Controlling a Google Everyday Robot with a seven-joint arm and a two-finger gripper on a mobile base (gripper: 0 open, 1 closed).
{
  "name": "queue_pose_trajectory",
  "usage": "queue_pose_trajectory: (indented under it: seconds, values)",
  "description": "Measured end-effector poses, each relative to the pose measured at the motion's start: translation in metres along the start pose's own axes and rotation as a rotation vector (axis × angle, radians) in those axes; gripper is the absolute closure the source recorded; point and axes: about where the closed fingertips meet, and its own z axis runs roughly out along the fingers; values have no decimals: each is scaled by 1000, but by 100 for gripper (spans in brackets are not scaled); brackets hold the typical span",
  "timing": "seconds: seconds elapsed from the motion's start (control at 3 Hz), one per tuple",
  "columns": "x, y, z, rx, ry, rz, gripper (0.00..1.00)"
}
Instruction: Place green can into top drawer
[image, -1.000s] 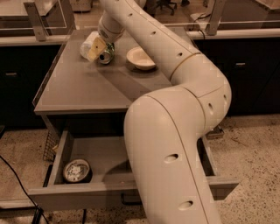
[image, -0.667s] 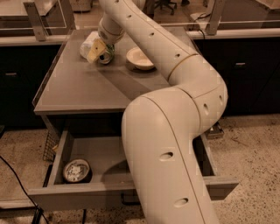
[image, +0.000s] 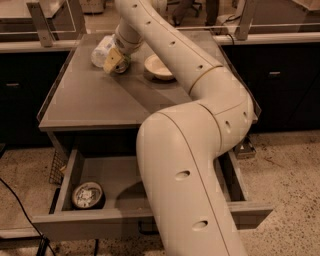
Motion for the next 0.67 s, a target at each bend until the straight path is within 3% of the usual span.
queue_pose_trajectory:
  seconds: [0.33,0.67]
  values:
    - [0,0,0,0,0,0,50]
    - [0,0,0,0,0,0,73]
